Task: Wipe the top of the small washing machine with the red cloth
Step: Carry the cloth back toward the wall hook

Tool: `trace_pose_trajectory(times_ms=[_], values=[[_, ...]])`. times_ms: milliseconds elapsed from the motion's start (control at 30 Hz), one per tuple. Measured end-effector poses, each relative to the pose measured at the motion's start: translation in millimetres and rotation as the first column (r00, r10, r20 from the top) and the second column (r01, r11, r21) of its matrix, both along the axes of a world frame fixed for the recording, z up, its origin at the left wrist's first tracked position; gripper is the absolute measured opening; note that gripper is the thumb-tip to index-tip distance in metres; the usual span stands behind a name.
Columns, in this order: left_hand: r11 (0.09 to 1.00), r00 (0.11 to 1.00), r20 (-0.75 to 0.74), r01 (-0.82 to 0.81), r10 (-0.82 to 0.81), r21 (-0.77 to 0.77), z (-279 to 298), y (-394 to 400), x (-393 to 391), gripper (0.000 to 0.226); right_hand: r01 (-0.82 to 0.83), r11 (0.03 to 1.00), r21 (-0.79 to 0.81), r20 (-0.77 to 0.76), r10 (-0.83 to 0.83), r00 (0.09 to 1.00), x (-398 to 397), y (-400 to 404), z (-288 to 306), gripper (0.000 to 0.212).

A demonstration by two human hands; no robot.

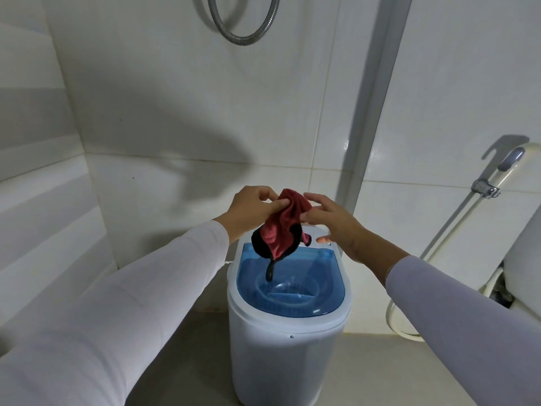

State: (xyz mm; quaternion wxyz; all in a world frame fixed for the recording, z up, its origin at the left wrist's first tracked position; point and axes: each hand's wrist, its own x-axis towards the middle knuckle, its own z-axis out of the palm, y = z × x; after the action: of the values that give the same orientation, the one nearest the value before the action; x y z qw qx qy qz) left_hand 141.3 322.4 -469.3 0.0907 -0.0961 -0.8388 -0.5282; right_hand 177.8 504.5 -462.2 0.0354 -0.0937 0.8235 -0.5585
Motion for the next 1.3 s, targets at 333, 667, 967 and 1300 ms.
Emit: trace_pose_trajectory(times_ms=[333,667,967,1300], values=[[0.994,0.995,0.012,0.095,-0.096,0.059,1.0,6.0,-3.9,0.02,0.32,0.942,0.101,-0.274,-0.282,0.919,-16.2,-13.1,-8.1,0.012],[0.987,0.979,0.174,0.087,-0.11,0.137,-3.7,-18.5,-62.9,0.021,0.277,0.93,-0.24,0.064,-0.269,0.961,-89.9,-45.7,-15.7,0.021],[0.982,0.878,0.446,0.125,-0.176,0.142,41.0,-35.2,-113.9,0.018,0.176,0.978,-0.11,0.268,-0.142,0.953,-135.3,-49.8,24.8,0.043],[0.987,0.762,0.628,0.108,-0.16,0.12,185.1,-90.9,-64.5,0.014,0.053,0.997,-0.062,0.437,-0.021,0.899,-89.4,-96.1,160.5,0.039]])
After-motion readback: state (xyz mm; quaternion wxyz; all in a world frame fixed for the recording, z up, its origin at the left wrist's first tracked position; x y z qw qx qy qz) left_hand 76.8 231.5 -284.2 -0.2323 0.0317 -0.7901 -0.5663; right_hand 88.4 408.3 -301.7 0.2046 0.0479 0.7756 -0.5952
